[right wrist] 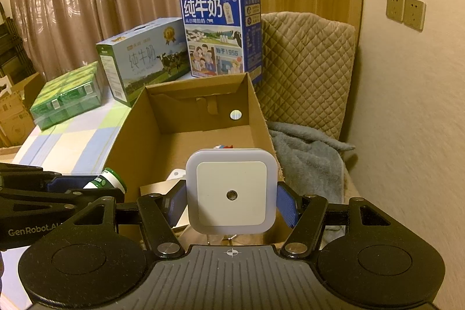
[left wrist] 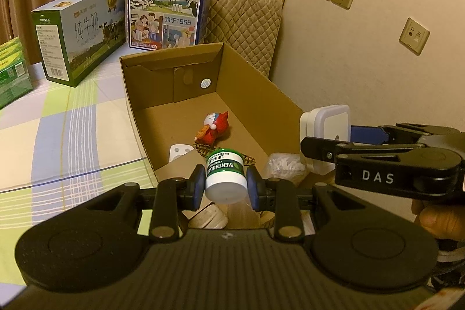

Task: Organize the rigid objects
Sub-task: 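Carry the MENTHOL jar and the night-light over the cardboard box, then open the left tool to drop the jar while the right tool lowers the night-light into the box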

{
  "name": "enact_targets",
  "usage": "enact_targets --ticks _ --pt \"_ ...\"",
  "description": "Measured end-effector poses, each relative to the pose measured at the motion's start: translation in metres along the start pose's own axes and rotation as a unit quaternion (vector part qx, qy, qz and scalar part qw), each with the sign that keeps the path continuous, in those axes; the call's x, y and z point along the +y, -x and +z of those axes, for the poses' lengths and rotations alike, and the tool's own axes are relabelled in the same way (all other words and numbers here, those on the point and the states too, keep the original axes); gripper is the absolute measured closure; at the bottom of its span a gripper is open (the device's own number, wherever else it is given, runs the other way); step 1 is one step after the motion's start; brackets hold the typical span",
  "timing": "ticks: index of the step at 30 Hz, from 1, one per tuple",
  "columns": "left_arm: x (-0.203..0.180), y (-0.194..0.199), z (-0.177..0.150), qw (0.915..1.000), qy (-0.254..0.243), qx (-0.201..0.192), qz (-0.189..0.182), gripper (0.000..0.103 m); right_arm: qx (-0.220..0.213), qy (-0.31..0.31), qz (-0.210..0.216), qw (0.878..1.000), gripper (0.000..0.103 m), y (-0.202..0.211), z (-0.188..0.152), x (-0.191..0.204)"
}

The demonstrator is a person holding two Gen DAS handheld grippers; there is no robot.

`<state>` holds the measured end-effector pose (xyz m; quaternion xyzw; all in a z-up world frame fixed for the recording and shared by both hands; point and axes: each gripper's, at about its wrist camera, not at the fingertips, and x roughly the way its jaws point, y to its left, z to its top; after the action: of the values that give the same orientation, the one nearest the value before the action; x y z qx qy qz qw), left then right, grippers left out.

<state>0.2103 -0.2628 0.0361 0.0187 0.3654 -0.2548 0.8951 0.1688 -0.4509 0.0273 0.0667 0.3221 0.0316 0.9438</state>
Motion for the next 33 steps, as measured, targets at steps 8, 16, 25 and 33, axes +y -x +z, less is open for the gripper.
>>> enact_targets --ticks 8,16,25,33 --pt "0.0 -0.006 0.002 1.0 0.0 0.004 0.001 0.078 0.002 -0.002 0.0 1.0 0.042 -0.003 0.0 -0.001" --pt "0.008 -0.015 0.004 0.9999 0.004 0.01 0.005 0.077 0.007 -0.008 0.001 1.0 0.042 -0.01 0.001 -0.003" --pt "0.015 -0.023 0.005 0.9998 0.007 0.016 0.005 0.077 0.011 -0.014 0.004 1.0 0.042 -0.014 0.002 -0.004" --pt "0.013 -0.028 0.003 0.9998 0.002 0.022 0.004 0.077 0.011 -0.014 0.004 1.0 0.042 -0.014 0.003 -0.005"
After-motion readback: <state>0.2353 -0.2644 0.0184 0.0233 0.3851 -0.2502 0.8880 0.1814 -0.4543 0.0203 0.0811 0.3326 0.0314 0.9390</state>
